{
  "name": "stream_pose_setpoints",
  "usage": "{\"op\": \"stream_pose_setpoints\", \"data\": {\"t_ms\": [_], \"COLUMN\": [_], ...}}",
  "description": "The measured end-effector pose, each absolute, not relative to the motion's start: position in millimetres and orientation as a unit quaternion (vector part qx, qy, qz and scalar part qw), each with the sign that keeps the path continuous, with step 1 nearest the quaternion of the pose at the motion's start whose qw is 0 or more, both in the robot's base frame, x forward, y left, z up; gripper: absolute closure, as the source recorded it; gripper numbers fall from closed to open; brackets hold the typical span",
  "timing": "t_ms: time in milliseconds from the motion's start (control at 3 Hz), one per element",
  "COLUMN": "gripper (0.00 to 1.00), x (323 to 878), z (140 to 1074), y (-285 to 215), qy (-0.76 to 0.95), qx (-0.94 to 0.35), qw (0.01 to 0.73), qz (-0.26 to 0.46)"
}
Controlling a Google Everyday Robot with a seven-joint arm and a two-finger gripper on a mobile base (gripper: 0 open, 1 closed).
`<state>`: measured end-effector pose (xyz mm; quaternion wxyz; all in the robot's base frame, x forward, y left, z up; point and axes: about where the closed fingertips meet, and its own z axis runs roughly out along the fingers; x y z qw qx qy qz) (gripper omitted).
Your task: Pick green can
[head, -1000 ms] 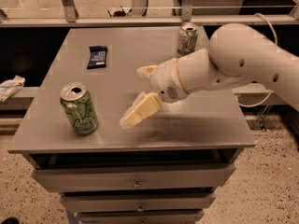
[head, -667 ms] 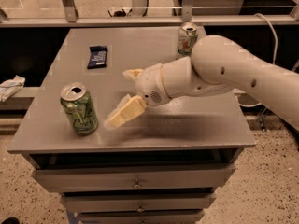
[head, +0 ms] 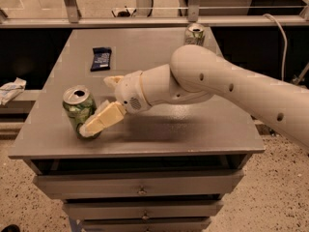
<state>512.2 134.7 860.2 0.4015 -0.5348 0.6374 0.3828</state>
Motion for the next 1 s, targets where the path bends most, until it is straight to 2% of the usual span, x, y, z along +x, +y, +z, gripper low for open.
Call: {"op": "stream_pose_setpoints", "data": {"t_ms": [667, 1000], "gripper": [0.00, 0.12], "x": [500.6, 498.5], "z": [865.3, 861.5], "y": [148.3, 155.5], "qy": [0.621, 0.611], "qx": [-0.511, -0.503], "qw": [0.429, 0.440], "qz": [0.411, 0.424]}}
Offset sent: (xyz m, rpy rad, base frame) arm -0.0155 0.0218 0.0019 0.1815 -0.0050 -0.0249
